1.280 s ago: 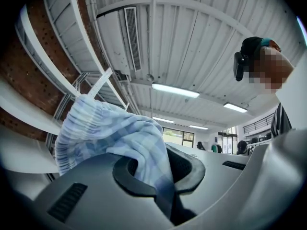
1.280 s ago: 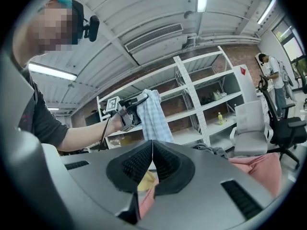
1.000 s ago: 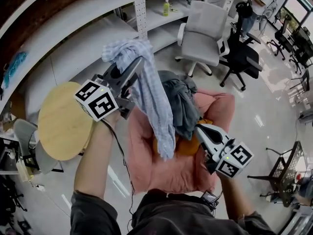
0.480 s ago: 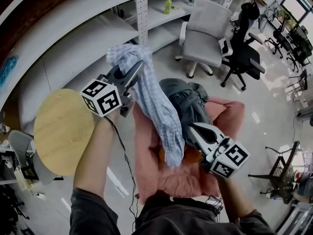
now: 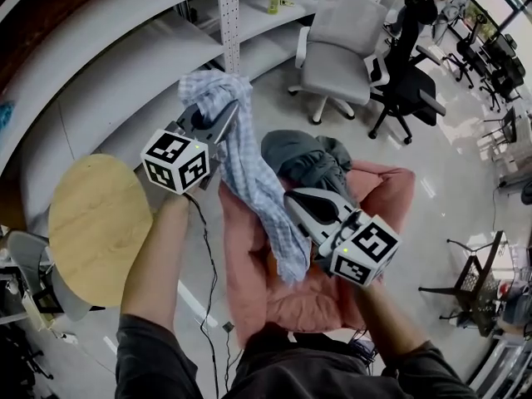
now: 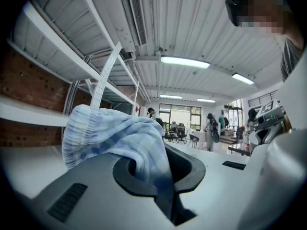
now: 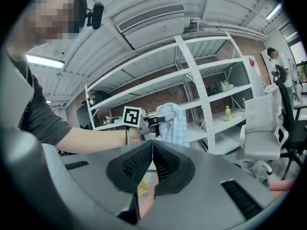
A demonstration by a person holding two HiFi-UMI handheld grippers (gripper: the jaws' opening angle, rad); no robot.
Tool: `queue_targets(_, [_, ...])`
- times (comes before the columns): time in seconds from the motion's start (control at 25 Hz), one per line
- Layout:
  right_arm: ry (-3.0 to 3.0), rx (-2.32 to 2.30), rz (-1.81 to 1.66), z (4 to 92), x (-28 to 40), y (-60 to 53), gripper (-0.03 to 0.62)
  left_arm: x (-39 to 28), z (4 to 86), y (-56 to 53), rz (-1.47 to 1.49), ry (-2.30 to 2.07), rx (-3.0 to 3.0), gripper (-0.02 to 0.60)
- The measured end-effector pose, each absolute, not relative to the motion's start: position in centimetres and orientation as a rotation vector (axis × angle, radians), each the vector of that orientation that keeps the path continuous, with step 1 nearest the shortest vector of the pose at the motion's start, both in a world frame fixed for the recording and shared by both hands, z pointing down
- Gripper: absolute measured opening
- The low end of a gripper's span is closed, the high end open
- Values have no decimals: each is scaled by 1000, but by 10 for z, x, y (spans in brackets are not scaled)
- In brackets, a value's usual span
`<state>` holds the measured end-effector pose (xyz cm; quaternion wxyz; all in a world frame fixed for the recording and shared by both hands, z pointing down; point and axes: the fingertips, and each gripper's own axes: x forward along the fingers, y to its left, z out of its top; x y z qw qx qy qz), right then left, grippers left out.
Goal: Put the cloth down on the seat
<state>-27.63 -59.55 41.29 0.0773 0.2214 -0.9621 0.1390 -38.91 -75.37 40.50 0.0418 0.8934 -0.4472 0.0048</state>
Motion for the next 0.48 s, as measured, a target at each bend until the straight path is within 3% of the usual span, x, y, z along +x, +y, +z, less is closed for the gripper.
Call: queue_targets(0.48, [-2919, 664, 376, 400, -289, -620, 15, -377, 408, -768, 394, -1615, 2840, 37])
